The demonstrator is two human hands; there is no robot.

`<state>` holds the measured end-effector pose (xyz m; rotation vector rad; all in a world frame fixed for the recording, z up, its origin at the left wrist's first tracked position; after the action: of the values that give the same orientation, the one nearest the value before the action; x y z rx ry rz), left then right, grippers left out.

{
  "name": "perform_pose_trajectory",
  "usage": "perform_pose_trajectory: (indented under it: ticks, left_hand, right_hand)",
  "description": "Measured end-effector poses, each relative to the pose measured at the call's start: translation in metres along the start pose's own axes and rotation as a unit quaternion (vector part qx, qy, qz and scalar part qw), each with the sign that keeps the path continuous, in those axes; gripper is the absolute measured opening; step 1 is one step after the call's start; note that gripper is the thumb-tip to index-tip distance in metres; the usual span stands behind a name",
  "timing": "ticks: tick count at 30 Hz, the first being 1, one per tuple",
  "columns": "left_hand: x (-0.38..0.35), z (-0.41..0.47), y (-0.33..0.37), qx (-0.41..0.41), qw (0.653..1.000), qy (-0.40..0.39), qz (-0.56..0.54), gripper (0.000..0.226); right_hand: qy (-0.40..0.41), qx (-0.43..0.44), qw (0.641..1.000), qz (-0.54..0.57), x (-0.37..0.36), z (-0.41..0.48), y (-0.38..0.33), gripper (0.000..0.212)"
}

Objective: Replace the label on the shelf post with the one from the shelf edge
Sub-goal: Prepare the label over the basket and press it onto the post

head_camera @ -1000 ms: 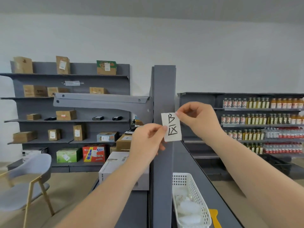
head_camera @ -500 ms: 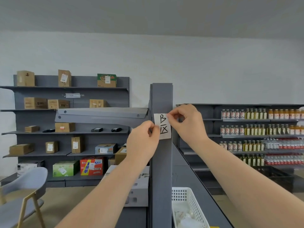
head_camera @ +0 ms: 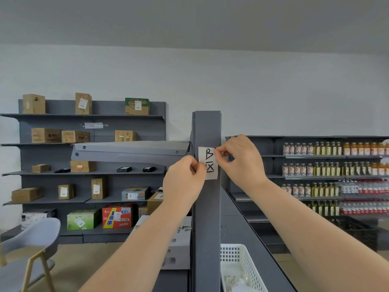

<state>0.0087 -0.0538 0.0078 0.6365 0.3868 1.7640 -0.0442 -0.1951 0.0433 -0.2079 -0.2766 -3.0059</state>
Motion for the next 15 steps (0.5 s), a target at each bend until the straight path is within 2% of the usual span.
perform_pose_trajectory:
  ticks: [10, 15]
  left_hand:
    - [-0.0024, 0.0005, -0.0003, -0.008, 1.000, 0.021, 0.020, 0.023]
    - [0.0037, 0.0044, -0.0013, -0.002, 0.999, 0.012, 0.052, 0.027]
  right_hand:
    - [0.018, -0.012, 1.000, -0.018, -0.0051, -0.0031, -0.0018, 0.018]
    - [-0.015, -0.071, 0.997, 0.023, -0.0017, -0.0034, -0.0031, 0.010]
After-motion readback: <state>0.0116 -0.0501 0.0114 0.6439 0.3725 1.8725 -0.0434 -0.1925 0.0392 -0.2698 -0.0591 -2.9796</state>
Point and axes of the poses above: each hand's wrist, its own z-axis towards the middle knuckle, its own x-axis out of the back of the hand, y = z × x, the point moved 1 cm from there along z, towards the middle knuckle, and after that the axes turned 6 degrees about -z, right-handed, at the moved point
